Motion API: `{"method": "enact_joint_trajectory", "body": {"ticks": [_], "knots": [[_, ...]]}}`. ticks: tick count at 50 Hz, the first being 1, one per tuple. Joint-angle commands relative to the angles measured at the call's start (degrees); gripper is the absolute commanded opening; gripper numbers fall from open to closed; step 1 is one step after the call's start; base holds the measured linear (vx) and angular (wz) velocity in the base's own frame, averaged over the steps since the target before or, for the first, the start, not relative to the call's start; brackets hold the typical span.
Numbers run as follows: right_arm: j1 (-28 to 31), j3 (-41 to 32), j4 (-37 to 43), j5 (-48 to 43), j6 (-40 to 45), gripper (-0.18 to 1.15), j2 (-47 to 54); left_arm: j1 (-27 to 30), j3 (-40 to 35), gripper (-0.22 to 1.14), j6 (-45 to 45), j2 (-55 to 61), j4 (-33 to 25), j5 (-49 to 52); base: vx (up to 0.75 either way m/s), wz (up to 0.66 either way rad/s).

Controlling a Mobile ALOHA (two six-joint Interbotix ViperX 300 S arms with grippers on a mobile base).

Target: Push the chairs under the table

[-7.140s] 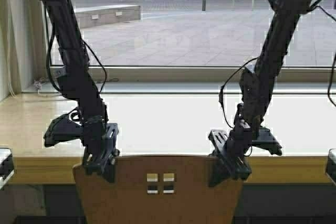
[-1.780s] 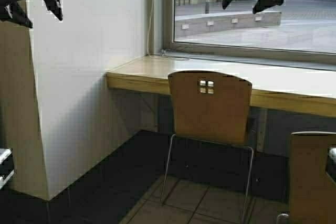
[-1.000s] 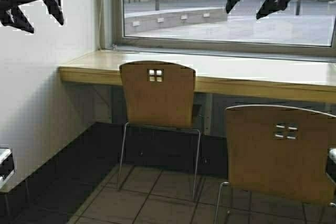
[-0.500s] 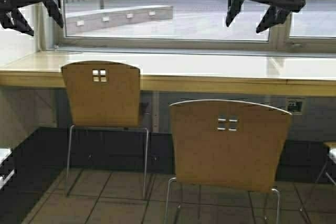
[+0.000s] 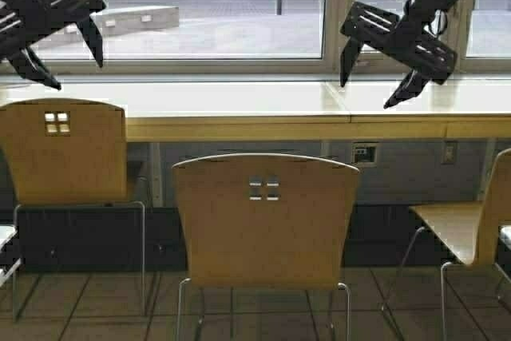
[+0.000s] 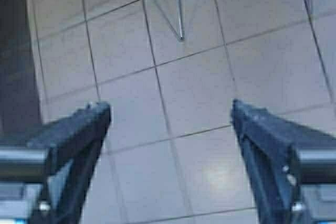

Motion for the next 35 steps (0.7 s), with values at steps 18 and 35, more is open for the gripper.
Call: {"method": "enact_joint_trajectory", "body": {"ticks": [18, 35], "knots": [[0.7, -1.5, 29.4, -4.0, 0.1, 1.0, 5.6, -6.3, -9.7, 0.93, -15.8, 21.1, -14.2, -0.4, 0.15, -0.11], [1.6, -2.7, 36.9, -3.6, 0.6, 1.0, 8.1, -8.7, -11.2, 0.93, -17.4, 28.6, -32.5, -3.4, 0.22, -0.02]]}}
